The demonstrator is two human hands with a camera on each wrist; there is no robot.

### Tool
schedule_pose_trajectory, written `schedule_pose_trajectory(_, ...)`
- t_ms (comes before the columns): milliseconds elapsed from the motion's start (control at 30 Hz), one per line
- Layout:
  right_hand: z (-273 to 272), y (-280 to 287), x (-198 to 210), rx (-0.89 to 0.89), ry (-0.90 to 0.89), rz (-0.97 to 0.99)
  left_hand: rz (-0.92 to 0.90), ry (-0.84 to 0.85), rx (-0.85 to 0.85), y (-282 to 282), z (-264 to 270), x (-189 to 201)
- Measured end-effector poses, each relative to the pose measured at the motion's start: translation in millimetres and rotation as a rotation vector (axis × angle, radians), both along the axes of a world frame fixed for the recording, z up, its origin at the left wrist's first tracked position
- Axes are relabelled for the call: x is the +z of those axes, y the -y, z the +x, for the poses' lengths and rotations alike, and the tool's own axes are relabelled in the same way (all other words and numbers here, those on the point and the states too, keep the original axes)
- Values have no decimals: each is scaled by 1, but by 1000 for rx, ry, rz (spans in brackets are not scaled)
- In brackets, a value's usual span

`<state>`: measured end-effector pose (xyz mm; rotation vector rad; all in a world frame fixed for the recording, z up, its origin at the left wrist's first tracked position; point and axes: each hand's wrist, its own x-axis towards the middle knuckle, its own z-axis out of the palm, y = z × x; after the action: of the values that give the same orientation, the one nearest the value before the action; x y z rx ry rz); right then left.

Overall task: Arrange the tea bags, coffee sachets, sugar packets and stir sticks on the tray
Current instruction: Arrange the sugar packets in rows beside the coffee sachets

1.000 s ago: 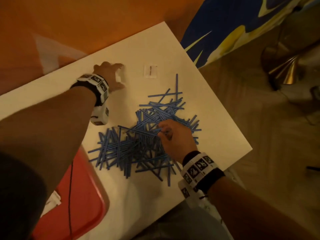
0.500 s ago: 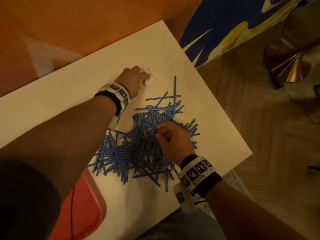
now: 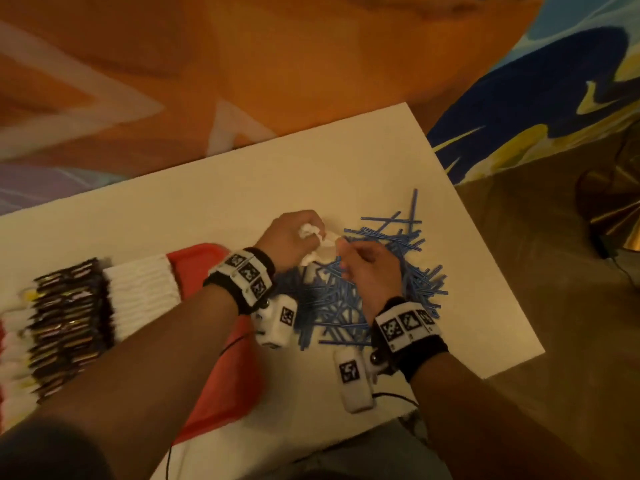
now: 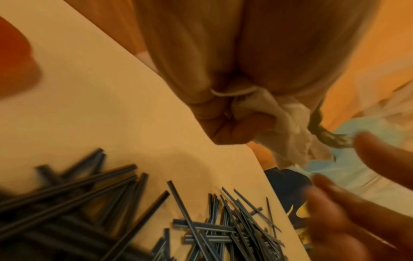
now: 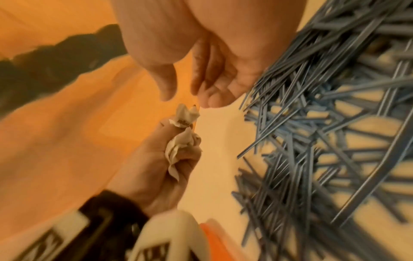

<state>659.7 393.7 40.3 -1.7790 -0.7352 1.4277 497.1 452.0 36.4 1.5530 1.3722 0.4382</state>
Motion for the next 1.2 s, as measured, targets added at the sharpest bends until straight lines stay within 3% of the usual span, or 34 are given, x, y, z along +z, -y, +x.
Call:
schedule_pose_trajectory(133, -46, 7, 19, 39, -350, -111, -11, 90, 63, 51, -34, 26)
schedule_pose_trajectory(200, -69, 18, 31, 73, -455, -91, -31, 202, 227, 76, -56, 33)
schedule_pose_trajectory(367, -124, 49, 52, 200, -441, -42, -325, 792, 815, 140, -111, 51)
schedule_pose_trajectory(467, -153, 68, 64, 260, -441, -1, -417, 1017, 952, 174, -144, 59)
schedule_pose_trajectory(633, -200, 103, 72, 279, -288, 16, -386, 943, 965, 222, -188, 65)
schedule_pose_trajectory(867, -254, 150, 82, 341, -182, 88, -211, 520, 835, 264, -226, 75)
schedule_pose_trajectory(1000, -270, 168, 89, 276, -275, 27, -179, 516, 879, 279, -248, 77)
schedule_pose_trajectory(1200, -279, 187, 90, 262, -272, 153, -197, 596, 872, 301, -262, 78)
